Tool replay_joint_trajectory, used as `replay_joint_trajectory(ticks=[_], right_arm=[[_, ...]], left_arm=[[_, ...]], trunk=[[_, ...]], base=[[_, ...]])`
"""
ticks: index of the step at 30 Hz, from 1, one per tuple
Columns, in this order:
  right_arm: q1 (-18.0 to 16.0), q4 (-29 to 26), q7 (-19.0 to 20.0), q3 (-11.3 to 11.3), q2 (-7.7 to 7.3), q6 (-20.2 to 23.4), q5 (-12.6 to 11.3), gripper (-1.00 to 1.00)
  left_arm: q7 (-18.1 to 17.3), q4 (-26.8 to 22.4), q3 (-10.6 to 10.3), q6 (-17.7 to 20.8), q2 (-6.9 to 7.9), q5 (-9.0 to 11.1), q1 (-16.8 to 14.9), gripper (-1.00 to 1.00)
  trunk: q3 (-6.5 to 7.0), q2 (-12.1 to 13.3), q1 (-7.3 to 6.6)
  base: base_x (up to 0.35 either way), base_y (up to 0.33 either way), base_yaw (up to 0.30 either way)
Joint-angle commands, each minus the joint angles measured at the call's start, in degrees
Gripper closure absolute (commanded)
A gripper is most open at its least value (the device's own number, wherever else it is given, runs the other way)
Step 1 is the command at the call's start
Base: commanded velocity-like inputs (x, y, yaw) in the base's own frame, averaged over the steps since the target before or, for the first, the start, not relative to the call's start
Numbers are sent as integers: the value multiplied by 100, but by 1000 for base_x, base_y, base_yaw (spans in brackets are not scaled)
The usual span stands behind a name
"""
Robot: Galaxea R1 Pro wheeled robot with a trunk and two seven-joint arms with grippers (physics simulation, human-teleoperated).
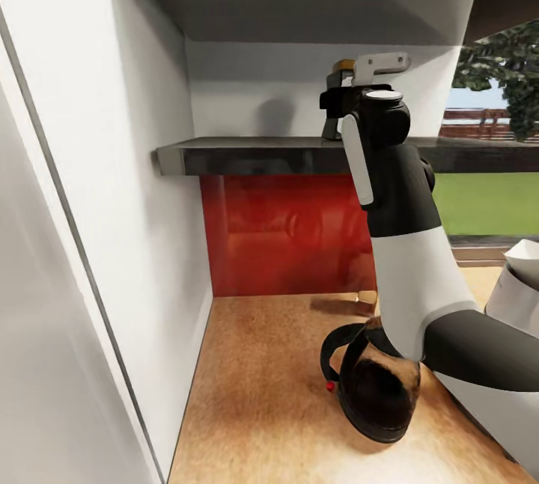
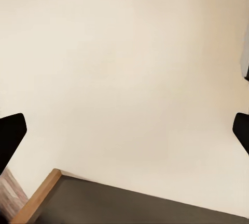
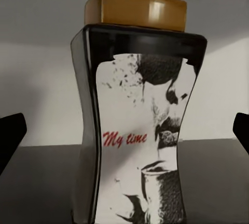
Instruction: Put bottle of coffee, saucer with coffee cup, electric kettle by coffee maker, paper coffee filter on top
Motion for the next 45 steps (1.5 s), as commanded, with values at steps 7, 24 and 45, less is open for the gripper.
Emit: replay_joint_trajectory(ticks=[7, 24, 45], right_arm=[[15, -2, -25, 7, 0, 29, -3, -100], [22, 28, -25, 4, 0, 29, -1, -100], [23, 194, -25, 6, 0, 21, -7, 100]], left_arm=[[9, -5, -20, 123, -2, -36, 3, -100], [18, -5, -29, 254, -11, -33, 3, -100], [18, -5, -28, 260, -4, -34, 49, -100]], trunk=[[-7, -6, 4], [-7, -6, 4], [-7, -6, 4]], base=[[146, 0, 0], [39, 0, 0], [20, 0, 0]])
